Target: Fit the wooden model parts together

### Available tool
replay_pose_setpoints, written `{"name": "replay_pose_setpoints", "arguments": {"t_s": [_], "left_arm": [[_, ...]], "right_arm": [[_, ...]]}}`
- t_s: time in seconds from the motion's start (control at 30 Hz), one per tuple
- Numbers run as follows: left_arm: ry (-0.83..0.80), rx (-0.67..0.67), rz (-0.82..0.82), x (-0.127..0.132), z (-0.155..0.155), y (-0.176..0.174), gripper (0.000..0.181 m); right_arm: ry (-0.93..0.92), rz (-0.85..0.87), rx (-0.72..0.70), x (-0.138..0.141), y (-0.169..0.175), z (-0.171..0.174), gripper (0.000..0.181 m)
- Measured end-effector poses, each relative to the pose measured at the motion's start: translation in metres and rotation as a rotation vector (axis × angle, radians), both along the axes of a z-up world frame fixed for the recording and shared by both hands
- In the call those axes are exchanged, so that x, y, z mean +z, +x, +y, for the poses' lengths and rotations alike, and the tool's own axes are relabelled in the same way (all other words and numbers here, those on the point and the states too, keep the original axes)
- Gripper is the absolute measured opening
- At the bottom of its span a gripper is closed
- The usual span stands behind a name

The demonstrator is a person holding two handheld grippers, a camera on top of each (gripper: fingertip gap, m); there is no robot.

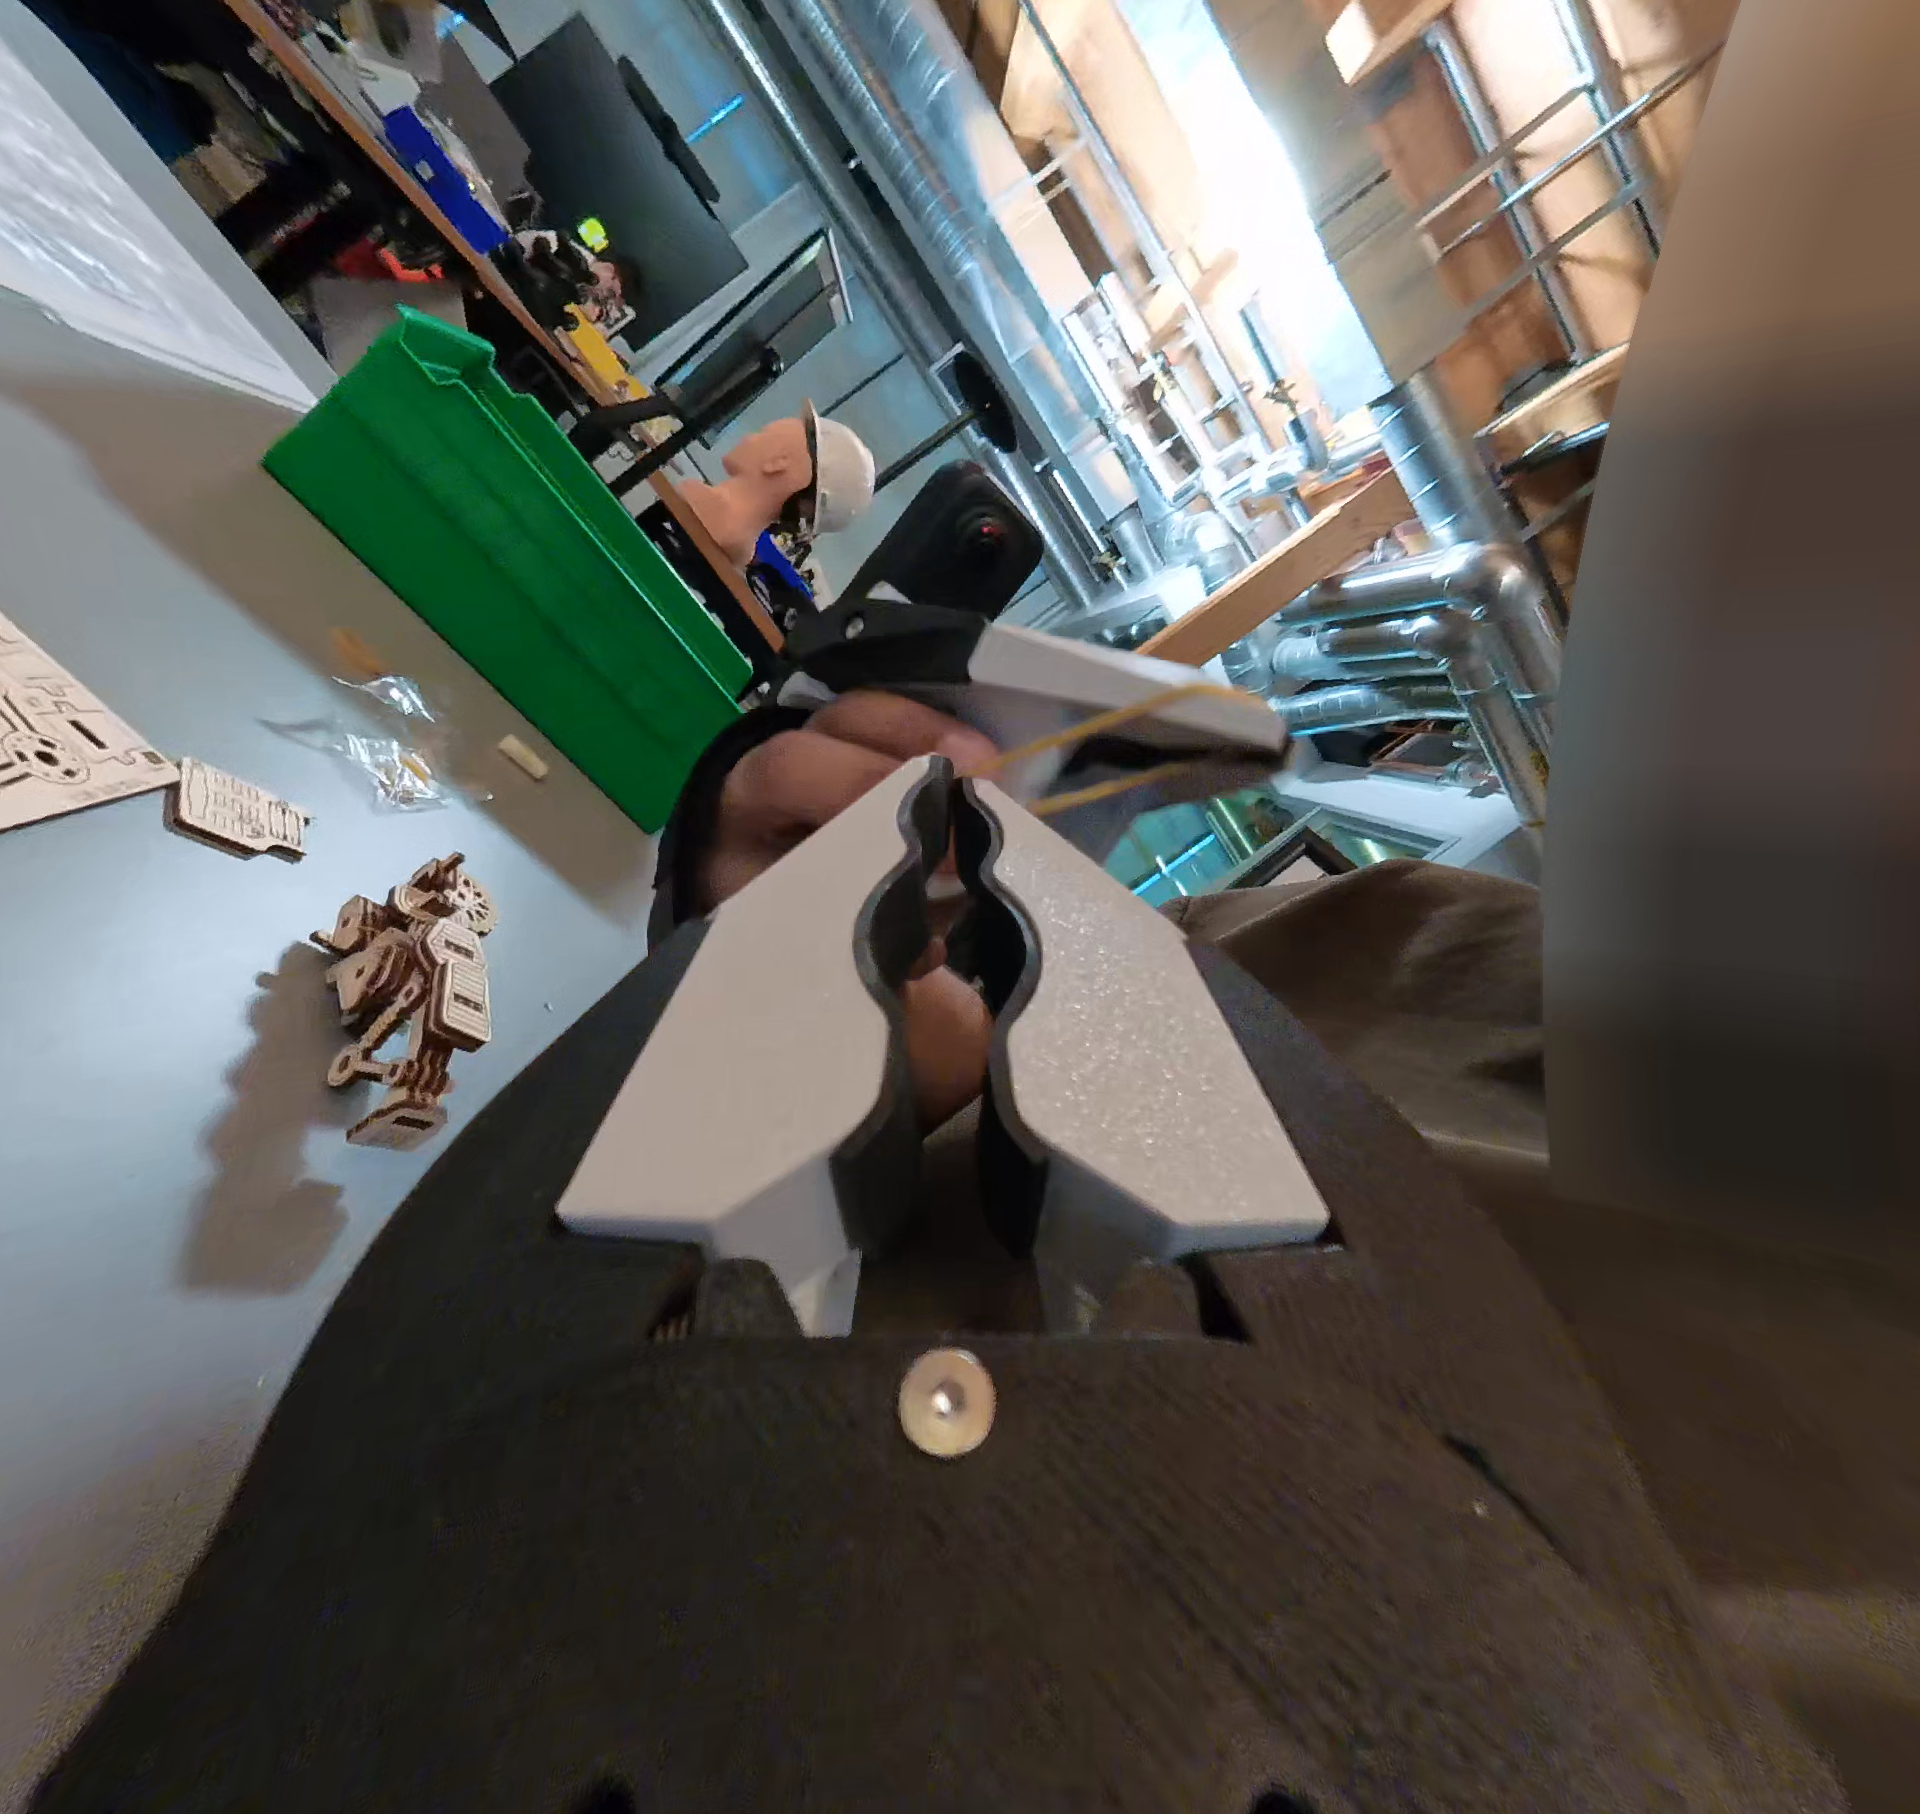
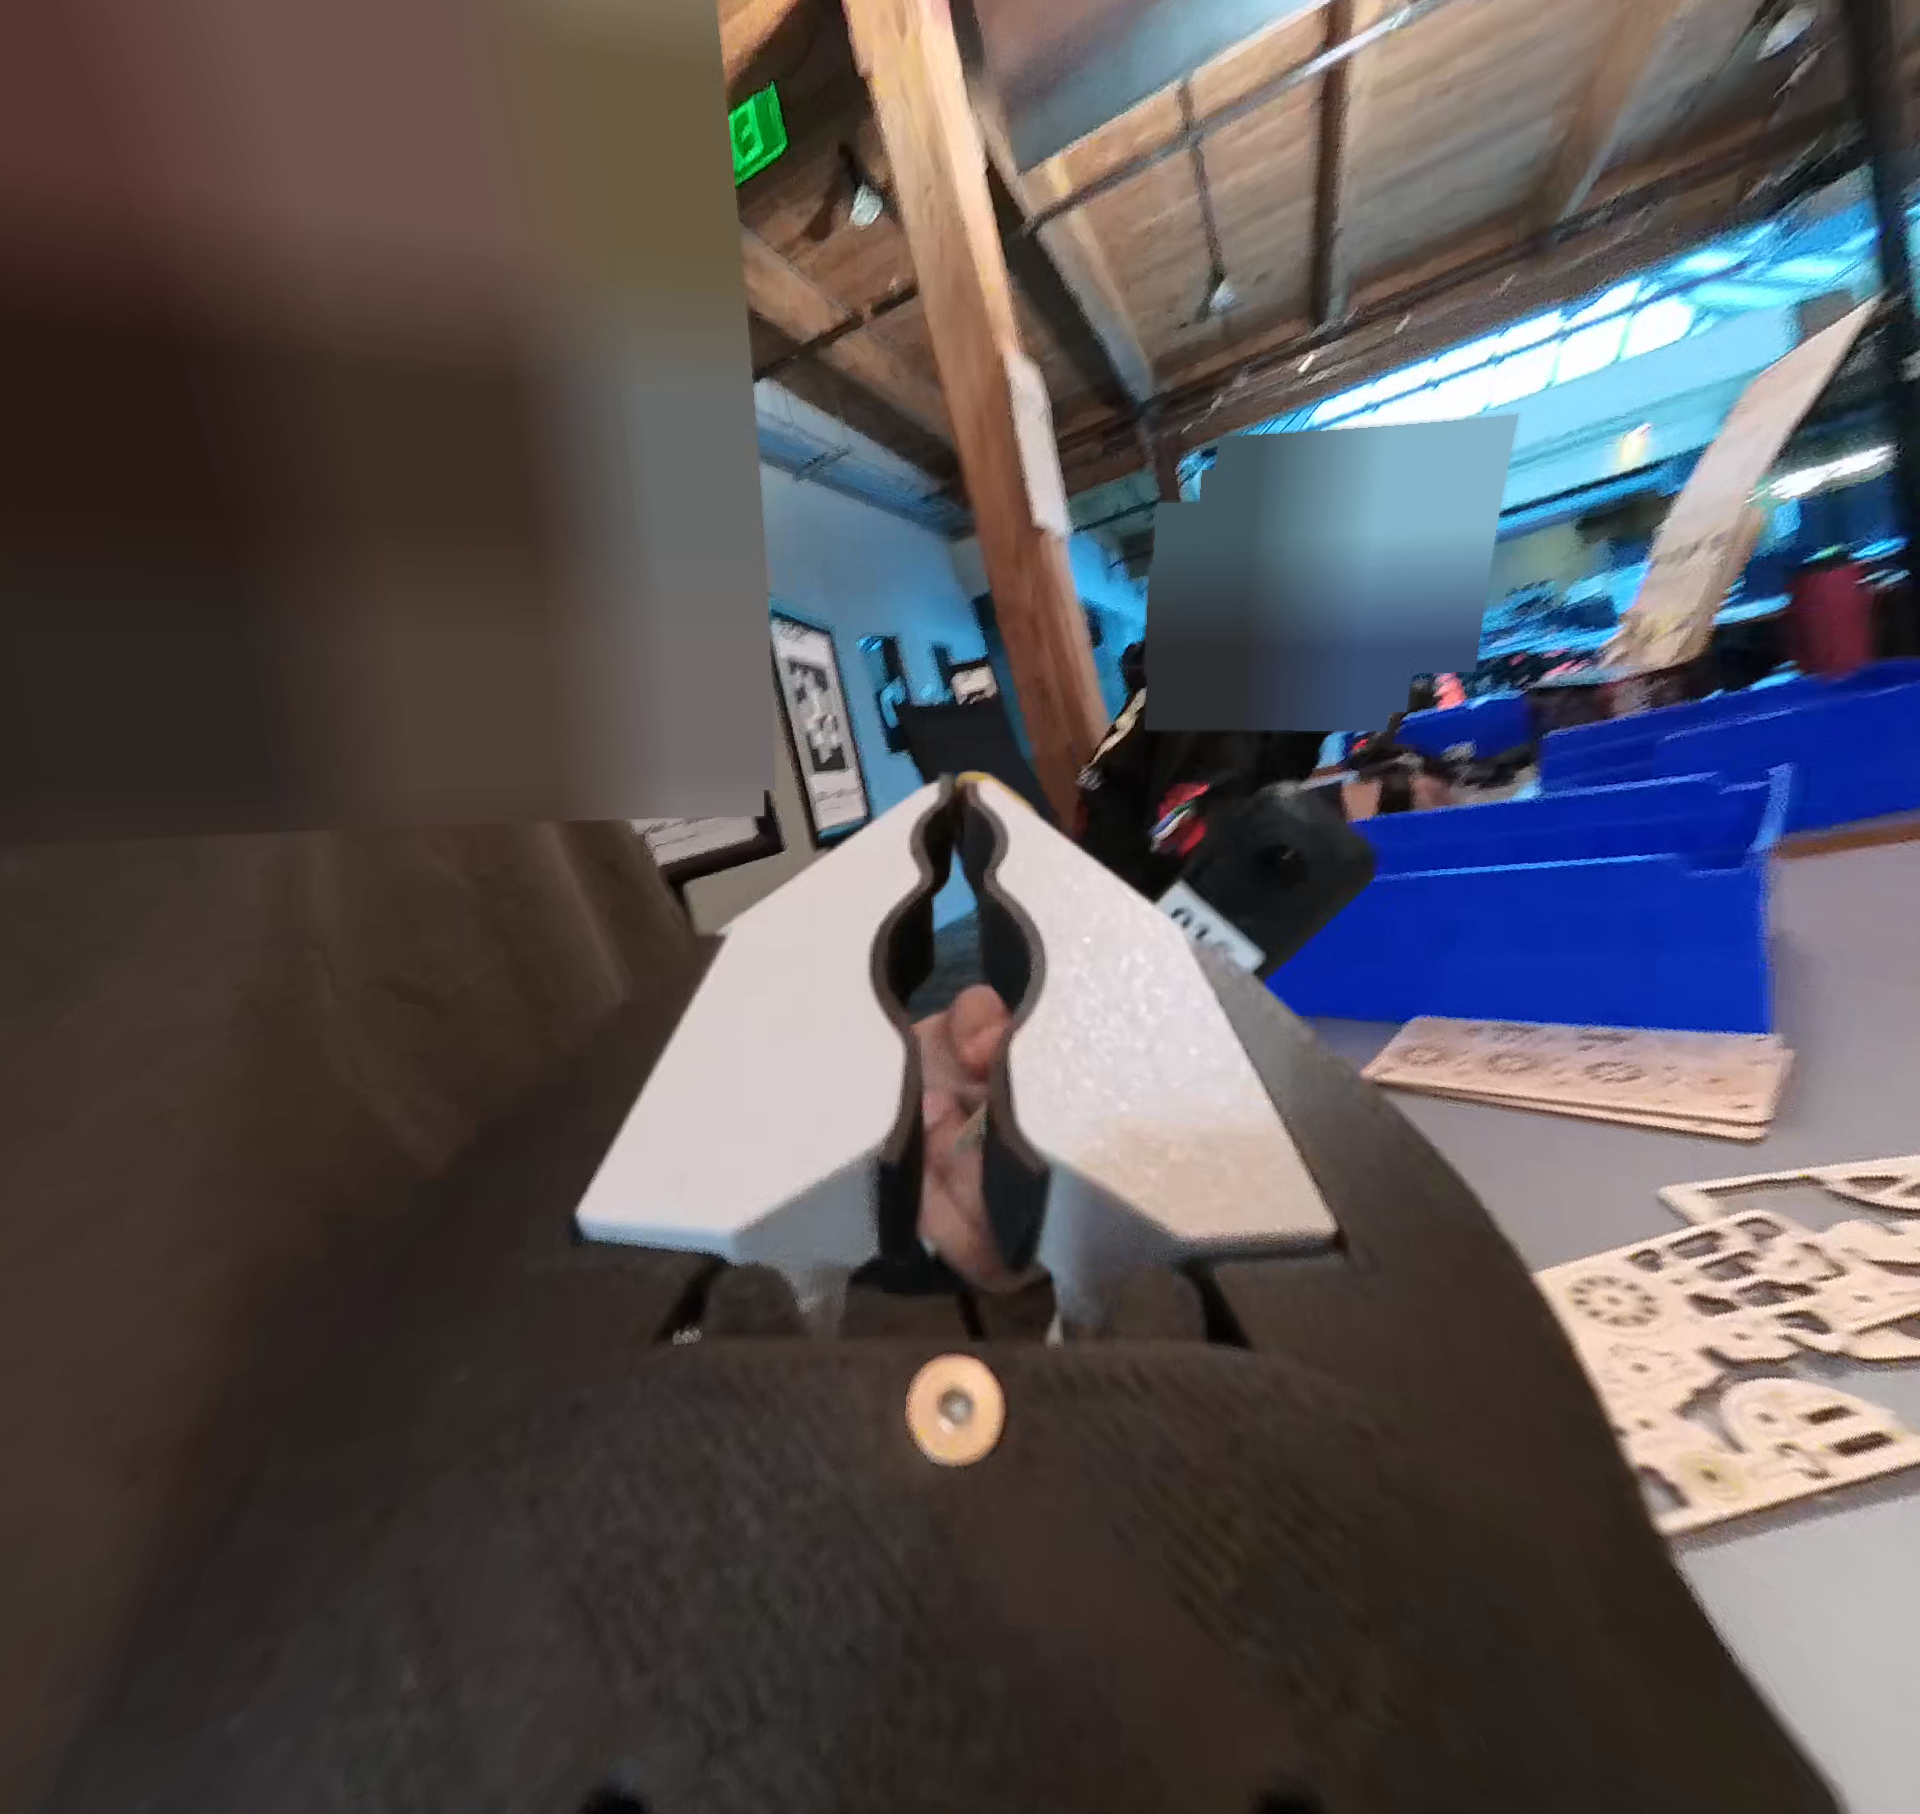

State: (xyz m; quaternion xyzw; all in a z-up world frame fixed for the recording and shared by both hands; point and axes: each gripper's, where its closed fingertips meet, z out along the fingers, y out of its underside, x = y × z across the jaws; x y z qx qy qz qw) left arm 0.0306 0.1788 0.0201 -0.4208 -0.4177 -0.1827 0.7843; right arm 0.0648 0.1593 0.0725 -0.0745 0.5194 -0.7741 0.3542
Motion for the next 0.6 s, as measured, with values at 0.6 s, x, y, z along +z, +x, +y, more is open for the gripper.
{"name": "replay_pose_setpoints", "arguments": {"t_s": [0.6], "left_arm": [[-0.126, 0.138, 0.136, 0.025, -0.027, 0.005, 0.023]], "right_arm": [[0.125, -0.037, 0.042, -0.014, -0.012, -0.006, 0.000]]}}
